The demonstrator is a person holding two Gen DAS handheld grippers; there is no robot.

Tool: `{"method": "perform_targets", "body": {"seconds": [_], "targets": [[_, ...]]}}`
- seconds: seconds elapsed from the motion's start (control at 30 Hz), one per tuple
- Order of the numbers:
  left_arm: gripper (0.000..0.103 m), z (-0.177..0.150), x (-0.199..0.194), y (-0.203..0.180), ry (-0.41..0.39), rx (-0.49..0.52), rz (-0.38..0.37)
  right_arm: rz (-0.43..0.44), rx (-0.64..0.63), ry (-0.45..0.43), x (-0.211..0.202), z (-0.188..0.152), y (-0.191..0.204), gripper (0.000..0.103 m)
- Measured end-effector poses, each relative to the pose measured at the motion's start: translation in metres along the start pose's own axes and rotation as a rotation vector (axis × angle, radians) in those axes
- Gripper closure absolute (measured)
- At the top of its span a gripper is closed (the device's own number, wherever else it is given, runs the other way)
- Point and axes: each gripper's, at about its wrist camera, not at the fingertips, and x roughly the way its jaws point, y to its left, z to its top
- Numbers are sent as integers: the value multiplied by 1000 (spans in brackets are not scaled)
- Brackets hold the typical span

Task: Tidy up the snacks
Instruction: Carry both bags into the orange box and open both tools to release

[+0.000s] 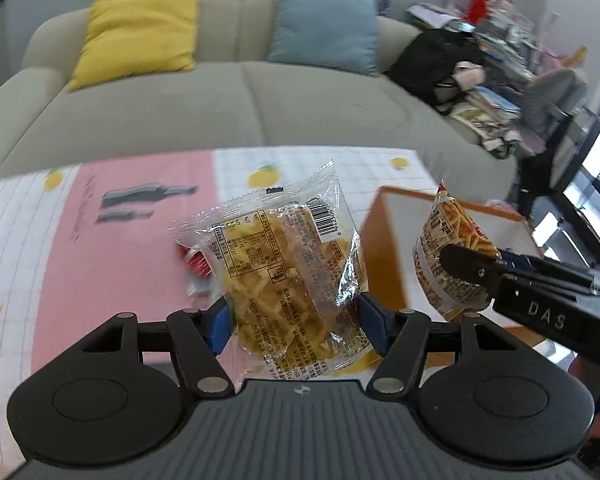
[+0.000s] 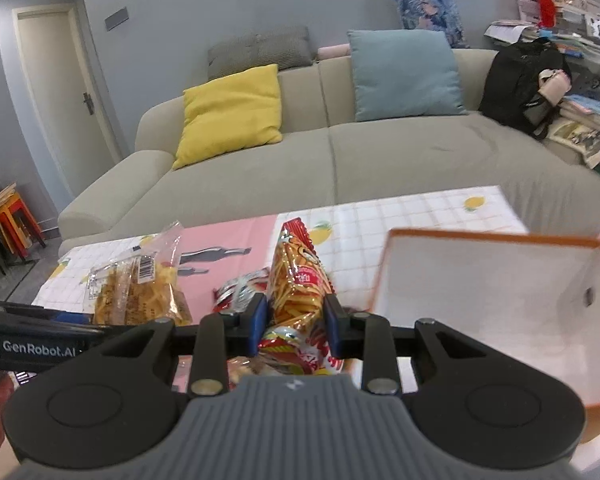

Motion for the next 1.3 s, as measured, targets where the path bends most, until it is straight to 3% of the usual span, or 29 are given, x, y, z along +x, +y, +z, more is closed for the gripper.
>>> {"method": "perform_targets", "body": {"seconds": [0.23,0.57,0.77,1.17,1.3], "targets": [[29,27,30,-56,9,124,-110,-111,31,64,-5,30,-59,74],[30,36,98,-114,160,257,-230,-177,181,262,20,22,-141,74],[30,31,133,-139,269,390,-230,-176,273,342,40,7,-175,74],[29,9,180,-166,433,627,-93,-138,342,475,75,-21,-191,74],[29,4,189,-171,446,691,-45,-115,351,491,82,-24,-190,73]]}}
